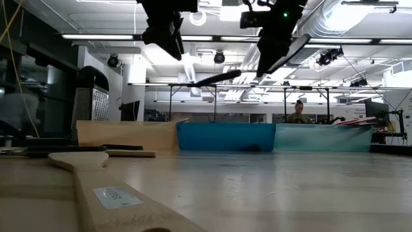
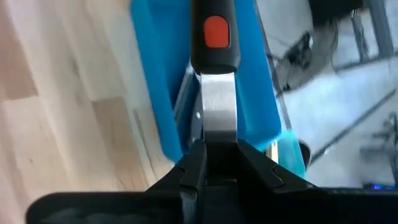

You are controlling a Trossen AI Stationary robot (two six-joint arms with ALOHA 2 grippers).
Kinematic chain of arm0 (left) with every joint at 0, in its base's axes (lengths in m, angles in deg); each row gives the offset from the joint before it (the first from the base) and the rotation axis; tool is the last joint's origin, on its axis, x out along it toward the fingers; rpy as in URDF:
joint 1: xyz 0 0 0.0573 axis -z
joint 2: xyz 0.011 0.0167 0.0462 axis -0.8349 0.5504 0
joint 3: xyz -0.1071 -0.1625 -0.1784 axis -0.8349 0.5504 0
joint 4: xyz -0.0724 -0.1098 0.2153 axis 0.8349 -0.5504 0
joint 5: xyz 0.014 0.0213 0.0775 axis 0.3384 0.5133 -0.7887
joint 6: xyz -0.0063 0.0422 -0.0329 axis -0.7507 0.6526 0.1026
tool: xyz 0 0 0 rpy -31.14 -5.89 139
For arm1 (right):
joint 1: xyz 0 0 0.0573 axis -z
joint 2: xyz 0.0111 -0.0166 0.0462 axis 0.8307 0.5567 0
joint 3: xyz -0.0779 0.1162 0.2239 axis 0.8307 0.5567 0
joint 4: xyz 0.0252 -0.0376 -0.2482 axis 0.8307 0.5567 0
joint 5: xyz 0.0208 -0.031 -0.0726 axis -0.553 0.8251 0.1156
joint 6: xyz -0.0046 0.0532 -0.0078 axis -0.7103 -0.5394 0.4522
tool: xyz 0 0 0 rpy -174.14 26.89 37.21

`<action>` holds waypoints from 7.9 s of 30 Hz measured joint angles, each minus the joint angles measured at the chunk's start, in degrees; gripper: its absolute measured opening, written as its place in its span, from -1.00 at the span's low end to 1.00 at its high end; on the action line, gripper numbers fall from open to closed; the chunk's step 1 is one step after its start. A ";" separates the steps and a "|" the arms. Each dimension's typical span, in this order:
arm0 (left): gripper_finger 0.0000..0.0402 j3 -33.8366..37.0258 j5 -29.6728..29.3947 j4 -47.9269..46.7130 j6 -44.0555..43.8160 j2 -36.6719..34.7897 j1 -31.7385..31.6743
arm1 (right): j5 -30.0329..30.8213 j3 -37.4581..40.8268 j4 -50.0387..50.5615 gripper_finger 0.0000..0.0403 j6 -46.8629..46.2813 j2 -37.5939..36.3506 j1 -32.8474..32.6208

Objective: Pick & Place Kitchen Items
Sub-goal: Put black spatula into the green bin, then put the wooden serving spoon into the orange bin

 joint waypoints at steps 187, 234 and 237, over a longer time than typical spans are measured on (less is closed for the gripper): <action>-0.19 41.25 57.14 28.38 -9.64 -23.35 -0.02 | -25.06 27.32 -20.32 -0.14 -15.21 -29.61 2.24; -0.09 40.35 50.80 45.49 2.04 -11.68 17.68 | -13.57 27.36 -30.38 -0.14 -27.75 -23.48 -18.36; 0.08 40.33 50.76 46.85 2.14 -11.66 18.82 | -14.97 27.36 -32.59 -0.14 -27.81 -20.86 -19.08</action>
